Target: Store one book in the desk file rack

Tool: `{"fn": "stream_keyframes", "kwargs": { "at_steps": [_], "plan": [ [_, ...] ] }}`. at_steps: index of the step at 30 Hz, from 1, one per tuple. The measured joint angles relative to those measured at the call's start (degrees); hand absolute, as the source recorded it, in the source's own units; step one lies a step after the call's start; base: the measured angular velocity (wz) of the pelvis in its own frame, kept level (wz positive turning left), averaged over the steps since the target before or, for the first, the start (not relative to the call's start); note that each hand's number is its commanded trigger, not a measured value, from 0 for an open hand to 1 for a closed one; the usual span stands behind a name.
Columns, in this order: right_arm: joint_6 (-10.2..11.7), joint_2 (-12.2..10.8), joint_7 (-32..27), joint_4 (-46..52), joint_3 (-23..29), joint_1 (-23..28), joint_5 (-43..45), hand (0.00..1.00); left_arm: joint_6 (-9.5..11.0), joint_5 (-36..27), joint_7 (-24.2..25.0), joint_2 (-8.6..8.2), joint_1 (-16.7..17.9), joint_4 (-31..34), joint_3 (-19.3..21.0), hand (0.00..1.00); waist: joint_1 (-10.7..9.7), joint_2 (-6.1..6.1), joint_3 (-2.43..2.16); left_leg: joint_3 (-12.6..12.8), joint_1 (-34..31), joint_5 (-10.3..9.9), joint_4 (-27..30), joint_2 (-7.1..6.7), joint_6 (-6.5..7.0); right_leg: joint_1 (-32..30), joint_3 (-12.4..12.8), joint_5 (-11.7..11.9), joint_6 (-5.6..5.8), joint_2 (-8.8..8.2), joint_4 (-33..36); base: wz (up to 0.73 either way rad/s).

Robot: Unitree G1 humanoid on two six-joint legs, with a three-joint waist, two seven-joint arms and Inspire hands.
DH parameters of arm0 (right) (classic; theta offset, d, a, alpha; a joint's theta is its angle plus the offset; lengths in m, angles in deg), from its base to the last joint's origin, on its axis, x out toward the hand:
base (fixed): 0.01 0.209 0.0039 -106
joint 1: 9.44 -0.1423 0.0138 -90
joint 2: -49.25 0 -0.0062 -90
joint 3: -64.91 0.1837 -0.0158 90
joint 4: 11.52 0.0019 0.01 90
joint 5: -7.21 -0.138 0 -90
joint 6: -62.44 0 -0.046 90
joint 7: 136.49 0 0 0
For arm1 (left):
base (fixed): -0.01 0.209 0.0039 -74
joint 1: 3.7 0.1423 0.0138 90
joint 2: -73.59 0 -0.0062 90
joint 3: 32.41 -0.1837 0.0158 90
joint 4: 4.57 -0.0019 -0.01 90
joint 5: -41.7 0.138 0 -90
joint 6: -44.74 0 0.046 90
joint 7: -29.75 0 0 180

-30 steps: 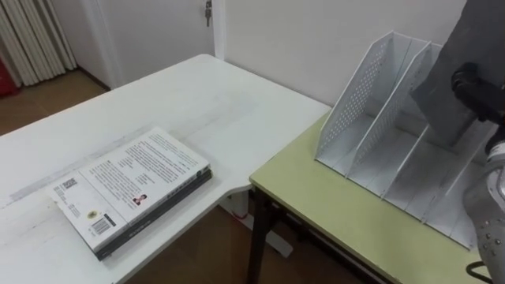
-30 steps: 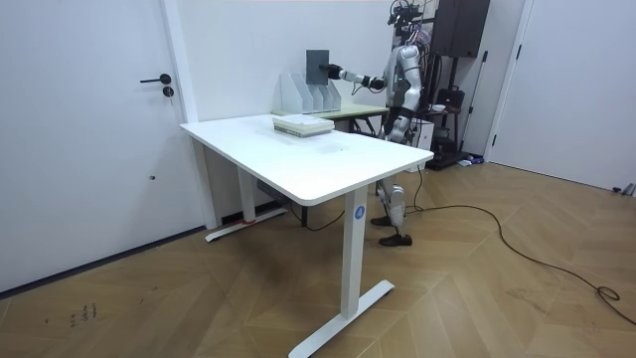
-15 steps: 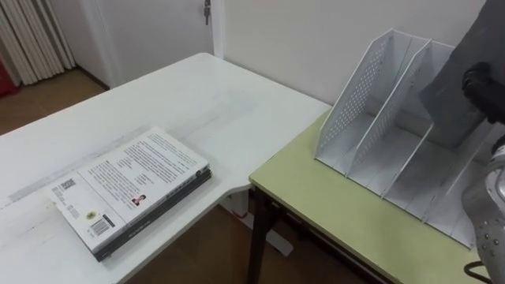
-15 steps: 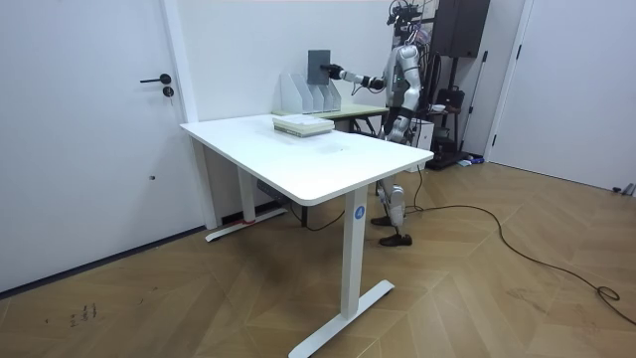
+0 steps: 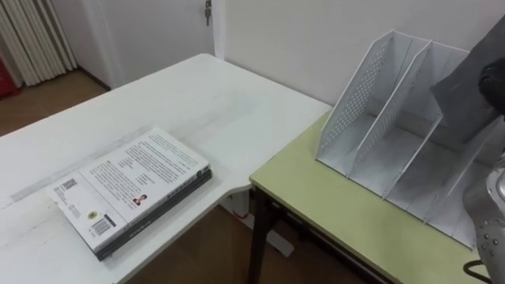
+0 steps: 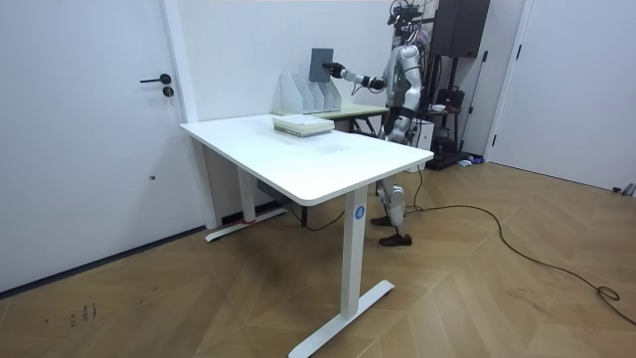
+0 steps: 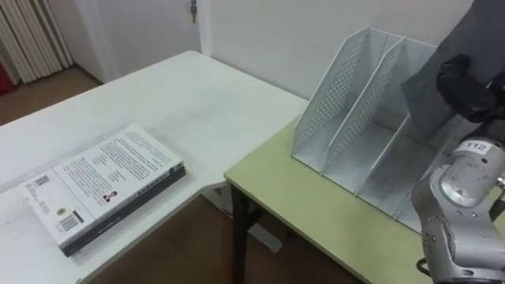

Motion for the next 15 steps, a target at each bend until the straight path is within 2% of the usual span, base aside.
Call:
{"fn": "stream_keyframes", "kwargs": {
  "at_steps": [8,15],
  "plan": [
    [0.3,0.0,-0.4,0.0,0.0,0.0,0.0,1.0,0.0,0.0,0.0,-0.01,0.2,0.0,0.0,0.0,-0.2,0.09,-0.07,0.0,-0.2,0.0,0.2,0.0,0.0,0.0,-0.5,0.0,0.0,-0.13,0.1,0.02],
    [1.4,0.0,-0.7,0.0,0.1,0.0,0.0,1.0,0.3,0.0,0.0,-0.1,0.5,0.0,0.0,0.0,-0.2,0.19,-0.14,0.1,-0.2,0.0,0.3,0.0,0.0,0.0,-0.6,0.0,0.0,-0.15,0.1,0.0]
  ]
}}
